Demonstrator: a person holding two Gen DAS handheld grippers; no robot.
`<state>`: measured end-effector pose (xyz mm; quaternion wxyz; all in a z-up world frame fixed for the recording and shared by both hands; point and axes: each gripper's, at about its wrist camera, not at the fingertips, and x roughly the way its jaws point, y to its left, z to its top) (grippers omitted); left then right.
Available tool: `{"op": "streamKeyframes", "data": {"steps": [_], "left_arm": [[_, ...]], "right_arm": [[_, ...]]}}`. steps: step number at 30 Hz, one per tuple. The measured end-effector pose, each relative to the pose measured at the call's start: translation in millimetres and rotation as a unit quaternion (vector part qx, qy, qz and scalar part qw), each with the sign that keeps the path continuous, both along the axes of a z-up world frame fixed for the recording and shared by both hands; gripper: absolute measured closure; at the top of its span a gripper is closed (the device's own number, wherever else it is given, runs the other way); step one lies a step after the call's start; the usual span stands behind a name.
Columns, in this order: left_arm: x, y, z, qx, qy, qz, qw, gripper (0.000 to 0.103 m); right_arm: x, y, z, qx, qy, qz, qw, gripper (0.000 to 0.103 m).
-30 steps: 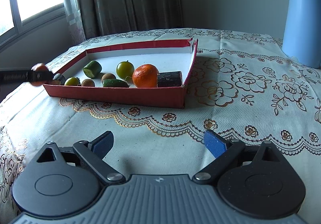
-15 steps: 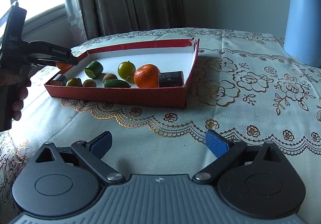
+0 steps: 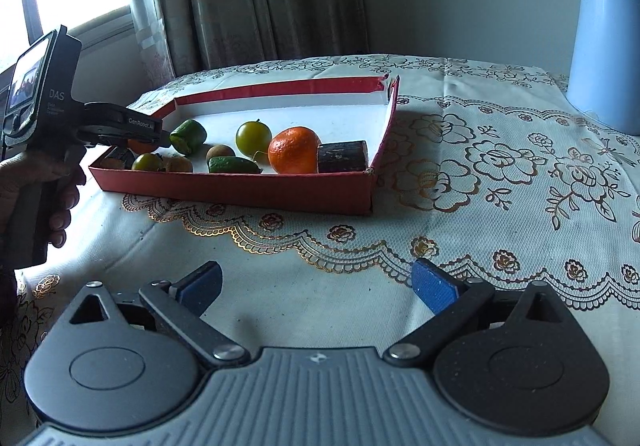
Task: Organize fruits
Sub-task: 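Carry the mandarin into the red box and open the left gripper, then lift the open left gripper away from the red box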
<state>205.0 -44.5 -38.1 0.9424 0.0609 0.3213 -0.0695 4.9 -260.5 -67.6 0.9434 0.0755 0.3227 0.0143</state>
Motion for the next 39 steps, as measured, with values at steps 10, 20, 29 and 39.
{"op": "streamKeyframes", "data": {"steps": [10, 20, 29, 39], "left_arm": [[-23, 4, 8, -0.020, -0.012, -0.005, 0.9997, 0.020], [-100, 27, 42, -0.037, -0.057, 0.005, 0.9976, 0.000], [-146, 44, 54, -0.025, -0.051, 0.034, 0.9978, 0.000], [-181, 61, 60, -0.034, -0.058, 0.036, 0.9971, 0.000]], "right_arm": [[0, -1, 0, 0.005, -0.001, 0.002, 1.000, 0.000], [4, 10, -1, -0.041, 0.018, 0.010, 0.999, 0.000], [-1, 19, 4, -0.094, 0.017, -0.032, 0.995, 0.000], [-27, 65, 34, -0.148, -0.070, -0.112, 0.980, 0.000]]}}
